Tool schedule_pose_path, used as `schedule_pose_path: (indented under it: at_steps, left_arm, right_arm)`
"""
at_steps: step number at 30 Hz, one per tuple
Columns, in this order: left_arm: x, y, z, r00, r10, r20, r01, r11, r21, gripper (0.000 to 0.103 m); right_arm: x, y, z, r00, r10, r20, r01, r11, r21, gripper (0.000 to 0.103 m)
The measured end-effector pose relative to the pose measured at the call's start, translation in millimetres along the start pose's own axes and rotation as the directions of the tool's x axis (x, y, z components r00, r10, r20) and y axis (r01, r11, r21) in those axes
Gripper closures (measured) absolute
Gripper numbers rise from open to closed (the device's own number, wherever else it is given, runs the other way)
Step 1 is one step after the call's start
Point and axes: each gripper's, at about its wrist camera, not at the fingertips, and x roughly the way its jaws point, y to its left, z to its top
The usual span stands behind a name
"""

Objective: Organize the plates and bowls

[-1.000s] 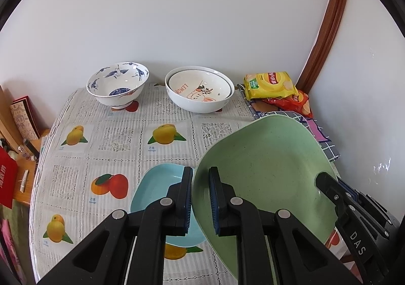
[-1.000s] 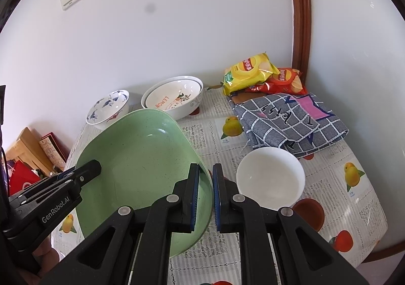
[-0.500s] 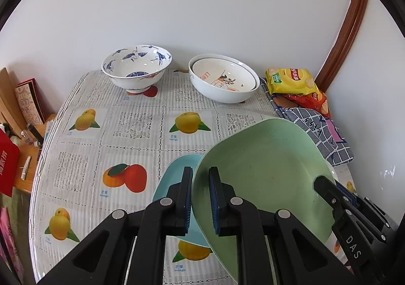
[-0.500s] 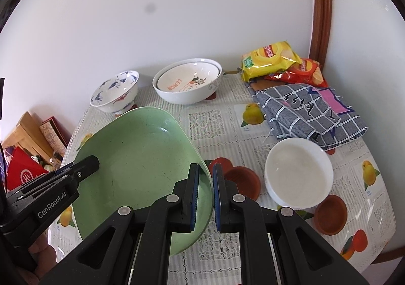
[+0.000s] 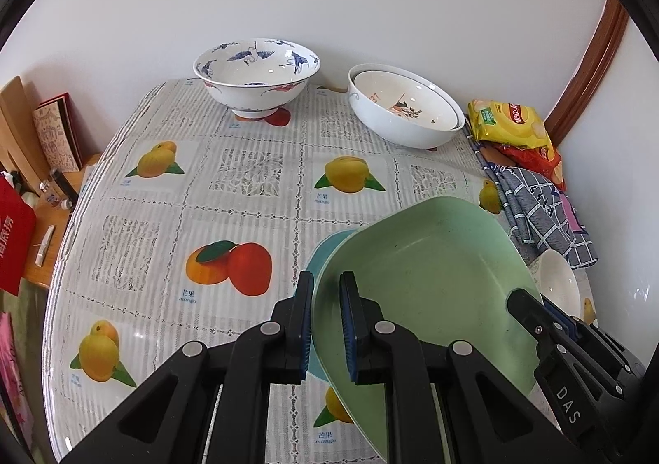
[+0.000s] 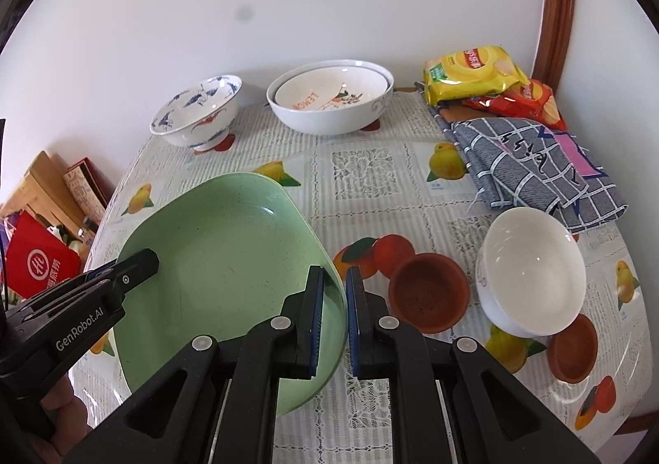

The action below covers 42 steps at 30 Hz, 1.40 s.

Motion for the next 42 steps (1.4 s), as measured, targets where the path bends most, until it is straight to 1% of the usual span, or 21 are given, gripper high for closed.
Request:
schedule_pose_path:
  at_steps: [4, 9, 12, 16, 24, 29, 33, 42]
  left_arm:
    - [8.6, 10.8, -5.6, 1.0, 0.011, -0.023, -0.011, 1.0, -0.023, 0.09]
    - [21.5, 23.9, -13.7, 0.997, 0.045, -0.067, -0.048, 0.998, -0.047, 0.09]
    - [25.4, 29.4, -15.6, 0.995, 0.057, -0.079, -0.062, 0.997, -0.055, 0.09]
    - [30.5, 30.8, -16.5, 0.993, 0.074, -0.093, -0.079, 0.996, -0.051, 0.09]
    - [42.5, 25.7, -17.0, 0.989, 0.079, -0.122, -0.086, 0.995, -0.059, 0.09]
    - [47.9, 20.3, -15.0, 0.988, 0.085, -0.13, -0.093, 0.994, -0.054, 0.09]
    - [53.6, 18.7, -12.8, 0.986, 0.086, -0.14, -0.094, 0.994, -0.052, 0.09]
    - [60.0, 10.9, -7.1, 0.986, 0.085, -0.144, -0.092, 0.995, -0.042, 0.09]
  right_arm:
    - [13.2, 6.2, -3.7, 0.999, 0.006, -0.033, -0.007, 1.0, -0.02, 0.092]
    - [28.0, 17.0, -7.5, 0.998, 0.017, -0.063, -0.019, 0.999, -0.04, 0.091]
    - [36.1, 22.3, -9.6, 0.996, 0.022, -0.084, -0.027, 0.998, -0.053, 0.091]
    - [47.0, 24.7, -11.5, 0.994, 0.033, -0.108, -0.04, 0.997, -0.061, 0.091]
    - [68.2, 24.1, -5.3, 0.987, 0.014, -0.158, -0.031, 0.994, -0.109, 0.089]
    - [75.6, 20.1, 0.5, 0.988, 0.011, -0.157, -0.03, 0.992, -0.12, 0.088]
    - [79.4, 21.4, 5.7, 0.989, 0.002, -0.145, -0.024, 0.988, -0.154, 0.088]
    - [89.5, 18.1, 18.5, 0.991, 0.009, -0.137, -0.036, 0.98, -0.196, 0.087]
